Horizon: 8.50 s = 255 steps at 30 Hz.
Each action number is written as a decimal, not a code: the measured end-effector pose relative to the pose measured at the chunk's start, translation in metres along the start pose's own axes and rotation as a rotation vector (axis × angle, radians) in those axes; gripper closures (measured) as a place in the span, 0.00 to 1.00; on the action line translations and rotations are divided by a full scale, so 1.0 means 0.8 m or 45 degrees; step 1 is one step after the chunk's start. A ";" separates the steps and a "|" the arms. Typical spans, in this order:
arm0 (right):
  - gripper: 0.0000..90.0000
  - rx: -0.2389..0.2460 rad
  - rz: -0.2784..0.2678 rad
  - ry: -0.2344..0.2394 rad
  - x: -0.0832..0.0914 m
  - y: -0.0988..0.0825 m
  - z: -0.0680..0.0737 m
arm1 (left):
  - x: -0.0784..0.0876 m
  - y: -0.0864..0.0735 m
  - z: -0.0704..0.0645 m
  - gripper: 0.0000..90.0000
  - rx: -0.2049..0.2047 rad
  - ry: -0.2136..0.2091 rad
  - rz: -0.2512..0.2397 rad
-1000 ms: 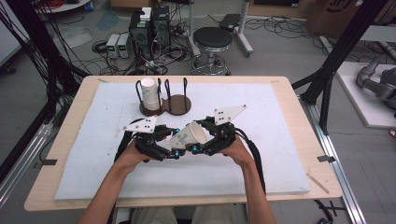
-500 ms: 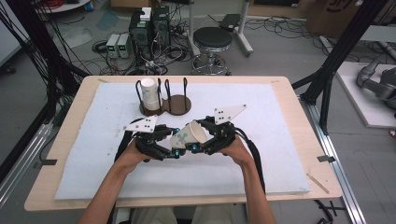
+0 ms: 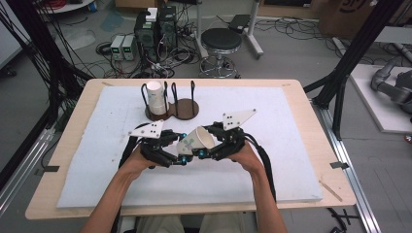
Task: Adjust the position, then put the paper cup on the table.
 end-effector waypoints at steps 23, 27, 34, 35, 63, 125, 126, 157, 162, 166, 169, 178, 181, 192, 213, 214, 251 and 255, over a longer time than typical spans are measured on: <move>0.38 -0.013 0.040 -0.054 0.008 -0.002 -0.005 | 0.016 -0.008 0.014 0.03 0.049 0.243 0.116; 0.37 -0.042 0.090 -0.123 0.014 -0.007 -0.016 | 0.034 -0.015 0.021 0.03 0.064 0.357 0.154; 0.37 -0.114 0.246 -0.275 0.021 -0.021 -0.036 | 0.070 -0.047 0.034 0.03 0.109 0.597 0.205; 0.37 -0.120 0.265 -0.291 0.023 -0.022 -0.038 | 0.076 -0.050 0.036 0.03 0.123 0.632 0.197; 0.37 -0.134 0.779 -0.602 0.027 -0.022 -0.076 | 0.153 -0.104 0.061 0.03 0.186 1.088 0.104; 0.36 -0.169 1.023 -0.736 -0.036 -0.076 -0.132 | 0.155 -0.105 0.061 0.03 0.189 1.093 0.079; 0.36 -0.172 1.021 -0.735 -0.036 -0.076 -0.132 | 0.155 -0.105 0.061 0.03 0.189 1.093 0.079; 0.19 -0.234 1.026 -0.772 -0.020 -0.094 -0.130 | 0.154 -0.105 0.062 0.03 0.190 1.097 0.082; 0.19 -0.242 0.961 -0.769 -0.009 -0.093 -0.121 | 0.155 -0.105 0.062 0.03 0.190 1.101 0.082; 0.19 -0.244 0.914 -0.780 0.003 -0.095 -0.113 | 0.155 -0.105 0.062 0.03 0.192 1.103 0.082; 0.19 -0.253 0.881 -0.783 0.010 -0.097 -0.108 | 0.155 -0.105 0.062 0.03 0.192 1.102 0.081; 0.19 -0.254 0.678 -0.819 0.047 -0.109 -0.082 | 0.154 -0.105 0.062 0.03 0.185 1.104 0.082; 0.19 -0.260 0.646 -0.842 0.056 -0.114 -0.079 | 0.155 -0.105 0.062 0.03 0.185 1.104 0.081; 0.19 -0.291 0.373 -0.986 0.121 -0.148 -0.064 | 0.156 -0.104 0.058 0.03 0.161 1.102 0.059; 0.19 -0.306 0.203 -1.088 0.154 -0.171 -0.058 | 0.159 -0.103 0.050 0.03 0.137 1.124 0.037; 0.19 -0.295 0.200 -1.089 0.154 -0.171 -0.057 | 0.160 -0.103 0.049 0.03 0.138 1.127 0.032; 0.19 -0.281 0.184 -1.096 0.154 -0.170 -0.056 | 0.162 -0.103 0.049 0.03 0.145 1.123 0.009; 0.19 -0.290 0.178 -1.089 0.155 -0.170 -0.056 | 0.162 -0.103 0.049 0.03 0.141 1.123 0.006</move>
Point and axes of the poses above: each handheld gripper's, and its own axes: x roughly backward along the jaws, y roughly out of its top, z roughly to its left, the point moved 8 cm from there along -x, roughly forward along the jaws, and after that the axes turned 3 degrees about -y, right-handed, at the moved point
